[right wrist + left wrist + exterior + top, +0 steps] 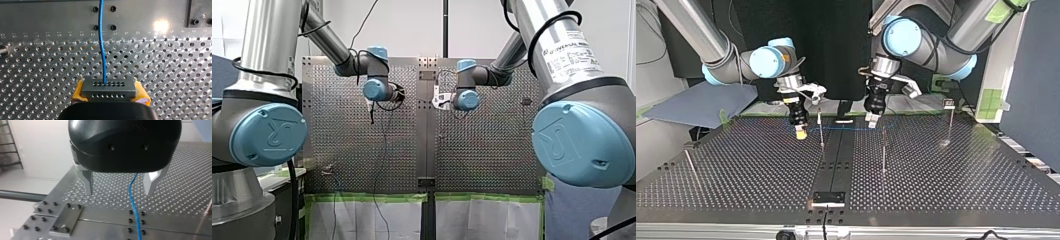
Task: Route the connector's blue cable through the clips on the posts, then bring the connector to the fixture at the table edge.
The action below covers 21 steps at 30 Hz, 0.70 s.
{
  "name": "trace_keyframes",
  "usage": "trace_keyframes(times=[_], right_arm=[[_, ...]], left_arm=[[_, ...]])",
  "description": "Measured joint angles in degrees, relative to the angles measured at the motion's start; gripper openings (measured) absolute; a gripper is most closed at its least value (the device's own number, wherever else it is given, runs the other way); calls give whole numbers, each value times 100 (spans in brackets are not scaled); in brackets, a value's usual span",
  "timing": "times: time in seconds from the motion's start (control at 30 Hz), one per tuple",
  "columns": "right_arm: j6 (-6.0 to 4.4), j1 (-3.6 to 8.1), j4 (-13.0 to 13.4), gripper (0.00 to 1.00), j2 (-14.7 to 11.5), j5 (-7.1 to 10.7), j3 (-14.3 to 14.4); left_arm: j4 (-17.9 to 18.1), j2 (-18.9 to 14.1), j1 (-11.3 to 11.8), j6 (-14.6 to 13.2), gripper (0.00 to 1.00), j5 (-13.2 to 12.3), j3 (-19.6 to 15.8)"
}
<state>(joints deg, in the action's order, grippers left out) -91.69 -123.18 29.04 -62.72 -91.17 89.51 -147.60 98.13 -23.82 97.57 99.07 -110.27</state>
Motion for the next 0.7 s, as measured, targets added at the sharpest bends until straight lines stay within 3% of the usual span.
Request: trace_keyframes(times=[0.5, 0.7], right_arm=[[0, -15, -3, 0, 0, 12, 1], [3, -24, -24, 0, 0, 18, 1]], left_arm=[[-215, 392, -630, -63, 100, 632, 481], [-279, 602, -722, -65, 100, 850, 692]])
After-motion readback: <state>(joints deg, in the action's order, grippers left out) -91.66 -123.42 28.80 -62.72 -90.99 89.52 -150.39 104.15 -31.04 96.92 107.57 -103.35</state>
